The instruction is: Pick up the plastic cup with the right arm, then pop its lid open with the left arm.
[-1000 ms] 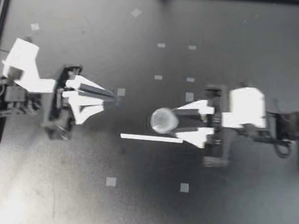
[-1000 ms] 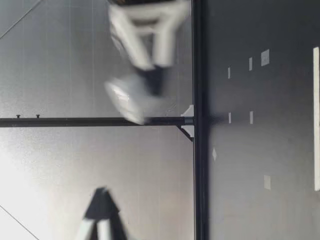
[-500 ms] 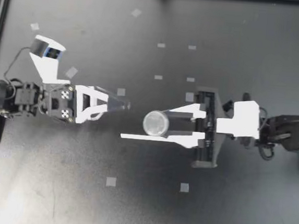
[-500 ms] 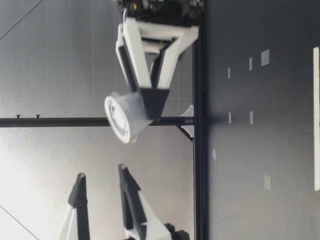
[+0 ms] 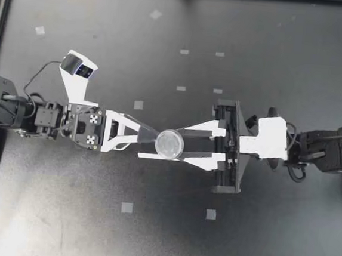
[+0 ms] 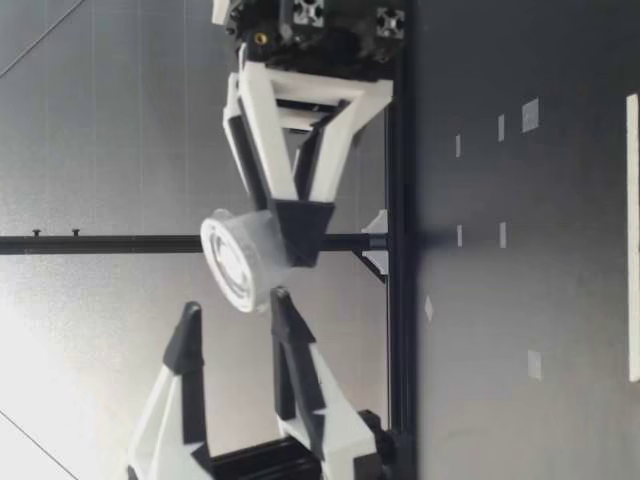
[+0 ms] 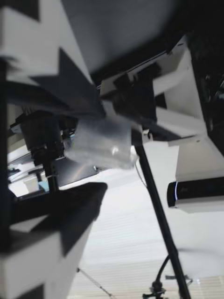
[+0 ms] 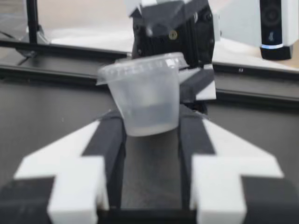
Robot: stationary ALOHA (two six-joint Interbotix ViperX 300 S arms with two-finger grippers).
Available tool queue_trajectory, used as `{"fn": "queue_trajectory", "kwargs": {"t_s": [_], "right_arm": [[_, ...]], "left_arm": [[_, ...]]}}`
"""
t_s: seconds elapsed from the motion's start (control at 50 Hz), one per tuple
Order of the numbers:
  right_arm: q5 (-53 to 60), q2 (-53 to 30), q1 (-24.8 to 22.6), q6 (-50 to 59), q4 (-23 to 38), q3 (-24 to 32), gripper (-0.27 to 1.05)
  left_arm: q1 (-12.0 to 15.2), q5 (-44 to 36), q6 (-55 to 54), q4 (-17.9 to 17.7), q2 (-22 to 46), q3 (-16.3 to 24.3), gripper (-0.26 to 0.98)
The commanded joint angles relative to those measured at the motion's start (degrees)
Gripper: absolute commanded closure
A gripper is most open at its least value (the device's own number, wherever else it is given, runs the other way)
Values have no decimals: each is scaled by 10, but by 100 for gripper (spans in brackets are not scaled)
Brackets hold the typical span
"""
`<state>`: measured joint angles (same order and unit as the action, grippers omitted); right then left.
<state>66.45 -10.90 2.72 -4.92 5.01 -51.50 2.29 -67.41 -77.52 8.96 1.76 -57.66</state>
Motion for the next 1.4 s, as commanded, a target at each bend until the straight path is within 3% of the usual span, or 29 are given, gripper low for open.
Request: {"fn": "queue_trajectory", "kwargs": {"t_s": [0.0, 0.6, 0.84, 1.0, 1.18, 1.38], "right_arm": [[-13, 8, 5, 2, -2, 8, 47], [-66, -12, 10, 62, -9, -20, 47], [-69, 2, 10, 74, -5, -27, 47], [-63, 26, 9, 76, -2, -27, 47], [-54, 68, 3, 98, 8, -27, 47], [-52, 103, -9, 140, 8, -29, 47]], "left_arm": [[0, -6, -1, 6, -8, 12, 21], [-6, -6, 7, 11, -41, 17, 21], [-6, -6, 63, 11, -48, 10, 21], [-6, -6, 184, 11, -48, -1, 21], [-6, -2, 403, 11, -51, -21, 21], [-6, 138, 608, 11, -63, -9, 21]]}}
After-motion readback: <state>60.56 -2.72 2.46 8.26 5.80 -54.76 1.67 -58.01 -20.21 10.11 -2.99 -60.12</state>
